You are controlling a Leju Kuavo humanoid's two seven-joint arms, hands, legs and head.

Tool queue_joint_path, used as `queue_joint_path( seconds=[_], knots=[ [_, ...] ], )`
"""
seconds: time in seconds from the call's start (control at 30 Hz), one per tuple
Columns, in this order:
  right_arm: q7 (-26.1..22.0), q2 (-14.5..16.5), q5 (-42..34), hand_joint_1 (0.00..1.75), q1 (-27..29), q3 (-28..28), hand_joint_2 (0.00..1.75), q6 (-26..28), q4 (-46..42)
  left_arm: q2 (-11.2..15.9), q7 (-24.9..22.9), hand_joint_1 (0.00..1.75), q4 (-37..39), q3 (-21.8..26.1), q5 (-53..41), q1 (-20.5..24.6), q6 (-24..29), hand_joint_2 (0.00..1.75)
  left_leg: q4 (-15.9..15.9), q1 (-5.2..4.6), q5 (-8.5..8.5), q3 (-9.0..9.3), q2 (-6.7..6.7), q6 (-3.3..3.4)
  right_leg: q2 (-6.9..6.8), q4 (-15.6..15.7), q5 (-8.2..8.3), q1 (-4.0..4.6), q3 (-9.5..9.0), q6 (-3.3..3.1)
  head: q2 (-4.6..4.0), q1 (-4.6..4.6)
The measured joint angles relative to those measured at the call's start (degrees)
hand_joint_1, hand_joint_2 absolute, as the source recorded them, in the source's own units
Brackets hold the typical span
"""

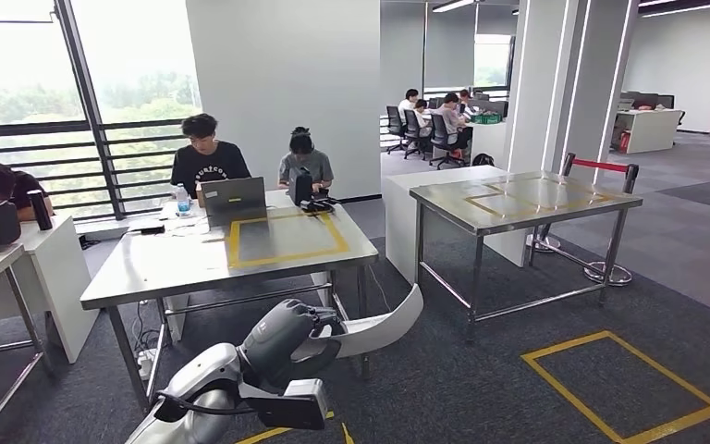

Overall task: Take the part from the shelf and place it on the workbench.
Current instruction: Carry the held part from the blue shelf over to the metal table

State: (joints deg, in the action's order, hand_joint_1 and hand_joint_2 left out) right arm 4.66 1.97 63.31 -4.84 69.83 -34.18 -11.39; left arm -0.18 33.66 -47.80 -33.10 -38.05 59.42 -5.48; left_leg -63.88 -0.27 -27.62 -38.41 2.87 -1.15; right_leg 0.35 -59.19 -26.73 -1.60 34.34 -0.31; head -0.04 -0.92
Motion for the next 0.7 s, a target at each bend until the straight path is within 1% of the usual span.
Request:
queue_joint_path(
  seconds=[0.03,0.07,0.1,0.13,0.17,0.2,0.23,0.27,0.3,0.33,0.37,0.4,0.43,0.47,0.5,0.53,0.57,0.6,0.63,0.67,0.7],
  knots=[
    [-0.09,-0.01,0.07,0.0,0.08,-0.14,0.0,0.03,0.0,0.0,0.0,1.75,0.11,-0.02,-0.04,0.13,0.02,1.75,-3.68,0.01,-1.81,-1.8,-1.39,-0.26,-0.59,0.02,-0.09,0.07,-0.04,-0.25,0.0,0.08],
    [-0.14,-0.01,0.11,0.0,0.17,-0.26,0.0,0.04,0.0,-0.01,0.01,1.75,0.24,-0.04,-0.04,0.18,0.03,1.75,-7.62,0.14,-3.43,-3.77,-2.01,-0.46,-1.24,0.0,-0.17,0.12,-0.06,-0.41,0.0,0.09],
    [-0.16,-0.02,0.14,0.0,0.22,-0.37,0.0,0.06,0.0,0.01,-0.01,1.75,0.39,-0.07,-0.07,0.14,0.03,1.75,-10.62,0.27,-4.32,-5.31,-2.24,-0.6,-1.87,-0.02,-0.25,0.14,-0.09,-0.47,0.0,0.1],
    [-0.21,-0.02,0.17,0.0,0.24,-0.44,0.0,0.11,0.0,0.03,-0.08,1.75,0.54,-0.09,-0.13,0.11,0.06,1.75,-11.7,0.38,-4.14,-5.92,-2.36,-0.68,-2.5,-0.04,-0.35,0.14,-0.16,-0.49,0.0,0.11],
    [-0.31,-0.03,0.21,0.0,0.23,-0.5,0.0,0.22,0.0,0.09,-0.16,1.75,0.67,-0.1,-0.26,0.1,0.15,1.75,-10.45,0.45,-2.89,-5.31,-2.55,-0.68,-3.09,-0.06,-0.47,0.14,-0.31,-0.43,0.0,0.11],
    [-0.43,-0.03,0.25,0.0,0.22,-0.56,0.0,0.35,0.0,0.16,-0.29,1.75,0.76,-0.1,-0.44,0.17,0.29,1.75,-7.11,0.46,-0.92,-3.61,-3.08,-0.57,-3.68,-0.07,-0.64,0.14,-0.55,-0.32,0.0,0.11],
    [-0.57,-0.03,0.33,0.0,0.22,-0.64,0.0,0.51,0.0,0.25,-0.43,1.75,0.82,-0.1,-0.65,0.32,0.52,1.75,-2.86,0.33,0.83,-1.46,-4.27,-0.37,-4.27,-0.07,-0.85,0.21,-0.84,-0.14,0.0,0.12],
    [-0.72,-0.03,0.43,0.0,0.22,-0.71,0.0,0.64,0.0,0.33,-0.54,1.75,0.87,-0.1,-0.84,0.57,0.79,1.75,0.81,0.09,2.04,0.49,-5.31,-0.01,-4.81,-0.12,-1.09,0.35,-1.06,0.13,0.0,0.13],
    [-0.82,-0.04,0.54,0.0,0.22,-0.76,0.0,0.77,0.0,0.41,-0.62,1.75,0.91,-0.1,-0.97,0.84,1.06,1.75,3.29,-0.12,2.62,1.75,-6.05,0.39,-5.34,-0.13,-1.29,0.53,-1.25,0.42,0.0,0.09],
    [-0.94,-0.07,0.64,0.0,0.2,-0.8,0.0,0.9,0.0,0.52,-0.67,1.75,0.96,-0.1,-1.04,1.07,1.33,1.75,4.35,-0.33,2.58,2.25,-6.28,0.79,-5.89,-0.09,-1.43,0.68,-1.42,0.72,0.0,0.05],
    [-1.03,-0.11,0.69,0.0,0.15,-0.8,0.0,1.03,0.0,0.76,-0.69,1.75,1.03,-0.1,-1.06,1.23,1.52,1.75,4.49,-0.45,2.55,2.33,-5.64,1.19,-6.49,0.02,-1.53,0.76,-1.61,1.04,0.0,0.01],
    [-1.09,-0.16,0.71,0.0,0.08,-0.81,0.0,1.16,0.0,1.02,-0.72,1.75,1.07,-0.1,-1.07,1.34,1.66,1.75,4.64,-0.35,2.65,2.38,-4.98,1.55,-6.85,0.14,-1.64,0.74,-1.84,1.38,0.0,-0.03],
    [-1.13,-0.21,0.69,0.0,-0.01,-0.81,0.0,1.28,0.0,1.33,-0.79,1.75,1.11,-0.06,-1.08,1.51,1.74,1.75,4.83,-0.21,2.75,2.5,-4.34,1.9,-6.3,-0.09,-1.99,0.64,-1.92,1.72,0.0,-0.03],
    [-1.13,-0.27,0.68,0.0,-0.07,-0.82,0.0,1.36,0.0,1.57,-0.86,1.75,1.15,-0.01,-1.1,1.77,1.77,1.75,5.02,-0.02,2.86,2.64,-3.78,2.26,-5.11,-1.16,-2.79,0.54,-1.55,2.01,0.0,-0.04],
    [-1.13,-0.33,0.68,0.0,-0.09,-0.83,0.0,1.51,0.0,1.62,-0.93,1.75,1.15,0.03,-1.11,2.04,1.78,1.75,5.19,0.21,2.96,2.75,-3.25,2.56,-3.53,-3.45,-4.1,0.43,-0.54,2.24,0.0,-0.07],
    [-1.14,-0.42,0.67,0.0,-0.06,-0.83,0.0,1.71,0.0,1.61,-0.99,1.75,1.19,0.07,-1.17,2.28,1.78,1.75,5.23,0.31,2.96,2.76,-2.67,2.76,-1.97,-6.96,-5.8,0.37,1.15,2.38,0.0,-0.11],
    [-1.15,-0.51,0.67,0.0,-0.01,-0.83,0.0,1.93,0.0,1.56,-1.04,1.75,1.24,0.07,-1.32,2.43,1.79,1.75,5.2,0.32,2.94,2.76,-2.02,2.89,-1.16,-11.06,-7.42,0.38,3.29,2.48,0.0,-0.14],
    [-1.17,-0.6,0.67,0.0,0.05,-0.83,0.0,2.17,0.0,1.52,-1.13,1.75,1.33,0.05,-1.57,2.48,1.81,1.75,5.15,0.31,2.91,2.76,-1.29,2.94,-0.81,-14.46,-8.36,0.41,5.25,2.53,0.0,-0.16],
    [-1.21,-0.66,0.67,0.0,0.09,-0.83,0.0,2.33,0.0,1.54,-1.3,1.75,1.44,0.04,-1.91,2.49,1.89,1.75,5.08,0.28,2.88,2.77,-0.54,2.95,-0.68,-16.17,-8.27,0.45,6.5,2.52,0.0,-0.18],
    [-1.27,-0.7,0.66,0.0,0.1,-0.83,0.0,2.49,0.0,1.56,-1.54,1.75,1.54,0.03,-2.4,2.51,2.08,1.75,4.99,0.25,2.86,2.78,0.19,2.92,-0.59,-15.56,-7.02,0.47,6.69,2.43,0.0,-0.18],
    [-1.35,-0.71,0.63,0.0,0.1,-0.83,0.0,2.69,0.0,1.58,-1.85,1.75,1.61,0.02,-3.0,2.57,2.43,1.75,4.9,0.26,2.81,2.8,0.89,2.85,-0.33,-12.62,-4.86,0.45,5.7,2.28,0.0,-0.19]
  ],
)
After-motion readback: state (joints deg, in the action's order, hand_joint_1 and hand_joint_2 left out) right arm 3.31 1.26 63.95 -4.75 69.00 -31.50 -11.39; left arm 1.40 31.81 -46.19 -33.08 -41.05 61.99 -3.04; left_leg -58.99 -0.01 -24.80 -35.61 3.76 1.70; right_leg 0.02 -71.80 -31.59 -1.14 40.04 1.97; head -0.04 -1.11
